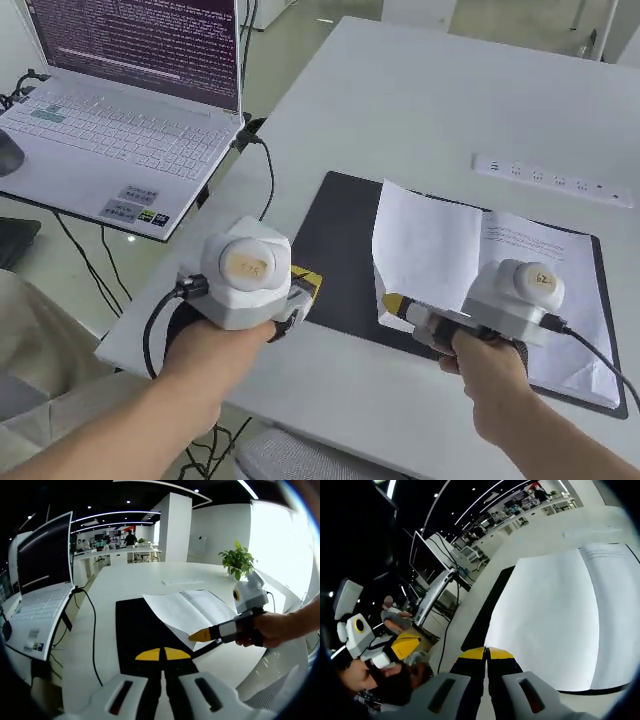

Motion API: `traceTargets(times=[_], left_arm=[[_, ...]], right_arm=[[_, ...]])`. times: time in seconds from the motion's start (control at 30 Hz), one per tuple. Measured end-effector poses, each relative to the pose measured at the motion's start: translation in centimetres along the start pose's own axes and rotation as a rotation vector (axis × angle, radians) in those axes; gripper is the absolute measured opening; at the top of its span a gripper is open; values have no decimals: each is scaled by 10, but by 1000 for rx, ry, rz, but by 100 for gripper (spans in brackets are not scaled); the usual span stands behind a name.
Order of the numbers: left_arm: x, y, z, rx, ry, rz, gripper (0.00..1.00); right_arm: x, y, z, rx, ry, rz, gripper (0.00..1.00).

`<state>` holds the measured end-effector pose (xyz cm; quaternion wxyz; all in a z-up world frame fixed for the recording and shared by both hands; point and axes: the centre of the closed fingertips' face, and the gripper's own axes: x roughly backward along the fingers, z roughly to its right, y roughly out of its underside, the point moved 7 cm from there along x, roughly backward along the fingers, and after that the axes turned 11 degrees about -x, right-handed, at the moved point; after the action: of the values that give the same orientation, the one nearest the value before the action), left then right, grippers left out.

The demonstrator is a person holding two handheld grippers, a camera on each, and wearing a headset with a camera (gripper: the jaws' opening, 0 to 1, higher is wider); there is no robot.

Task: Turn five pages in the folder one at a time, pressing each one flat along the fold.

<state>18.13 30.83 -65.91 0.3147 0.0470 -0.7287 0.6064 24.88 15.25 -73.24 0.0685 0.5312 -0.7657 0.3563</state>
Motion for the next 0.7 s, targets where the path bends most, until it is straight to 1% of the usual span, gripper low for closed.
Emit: traceTargets(times=[0.13,0.2,0.27,0.3,0.37,0.5,0.7], left_arm=[[2,5,1,7,6,-11,0],[2,6,2,8,8,-13,0],[2,8,3,11,11,-17,0],[1,9,4,13,12,-16,0],[1,10,6,12,16,-21,0],[2,12,10,13,20,-25,0],[-3,13,13,12,27,-35,0]], right_arm=[[-14,5,5,0,16,-26,0],[-19,7,6,-6,16,-41,0],[-25,10,9,4,28,-53,0],[-28,12,10,-6,29,-64,0],[-33,14,13,-3,40,-73,0],[-40,19,16,-12,52,-93,0],[-45,24,18,-30,43,-107,0]])
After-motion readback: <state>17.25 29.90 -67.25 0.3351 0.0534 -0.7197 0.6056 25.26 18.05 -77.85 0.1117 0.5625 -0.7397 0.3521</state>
